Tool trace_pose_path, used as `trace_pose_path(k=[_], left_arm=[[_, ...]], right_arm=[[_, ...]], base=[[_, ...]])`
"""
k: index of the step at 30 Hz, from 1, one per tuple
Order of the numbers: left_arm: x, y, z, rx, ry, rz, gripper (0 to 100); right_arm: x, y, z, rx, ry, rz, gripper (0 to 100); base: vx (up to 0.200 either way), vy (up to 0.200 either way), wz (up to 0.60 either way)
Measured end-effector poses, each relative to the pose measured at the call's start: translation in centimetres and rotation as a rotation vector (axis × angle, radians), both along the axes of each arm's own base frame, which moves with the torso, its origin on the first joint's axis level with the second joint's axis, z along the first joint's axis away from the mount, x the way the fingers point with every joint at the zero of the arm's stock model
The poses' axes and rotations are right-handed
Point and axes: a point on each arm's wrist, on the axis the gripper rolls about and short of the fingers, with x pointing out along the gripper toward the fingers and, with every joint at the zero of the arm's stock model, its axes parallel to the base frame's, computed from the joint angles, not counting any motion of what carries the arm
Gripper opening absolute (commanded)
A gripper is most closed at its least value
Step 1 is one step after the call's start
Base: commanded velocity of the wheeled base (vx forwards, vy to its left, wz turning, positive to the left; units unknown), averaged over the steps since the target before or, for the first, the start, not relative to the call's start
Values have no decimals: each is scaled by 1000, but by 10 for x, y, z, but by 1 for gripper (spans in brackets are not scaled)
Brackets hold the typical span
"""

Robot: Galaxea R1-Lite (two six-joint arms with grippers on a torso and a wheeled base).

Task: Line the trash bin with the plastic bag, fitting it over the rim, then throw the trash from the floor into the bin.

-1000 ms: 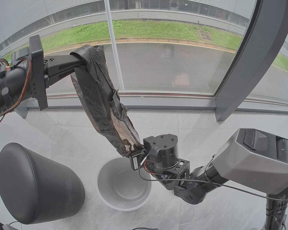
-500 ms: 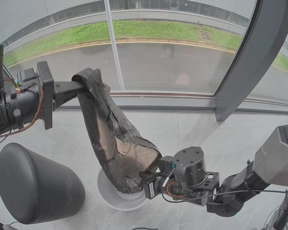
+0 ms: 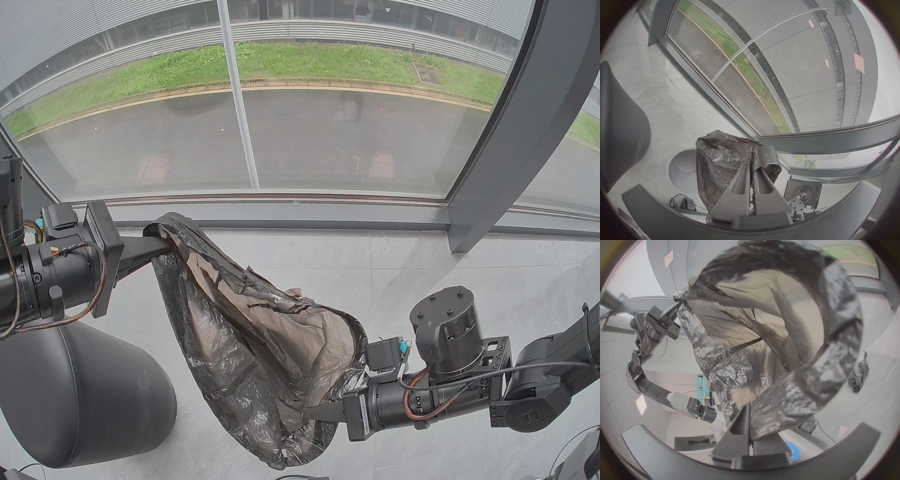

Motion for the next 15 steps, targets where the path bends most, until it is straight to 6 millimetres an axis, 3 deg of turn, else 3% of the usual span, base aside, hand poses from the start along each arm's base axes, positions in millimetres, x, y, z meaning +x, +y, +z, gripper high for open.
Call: trace_pose_path(k=[15], left_arm=[[-12,6,-19,13,54,9,0]], right_arm=[[-11,-2,7,-9,77,68,0]], base=[[0,0,0]])
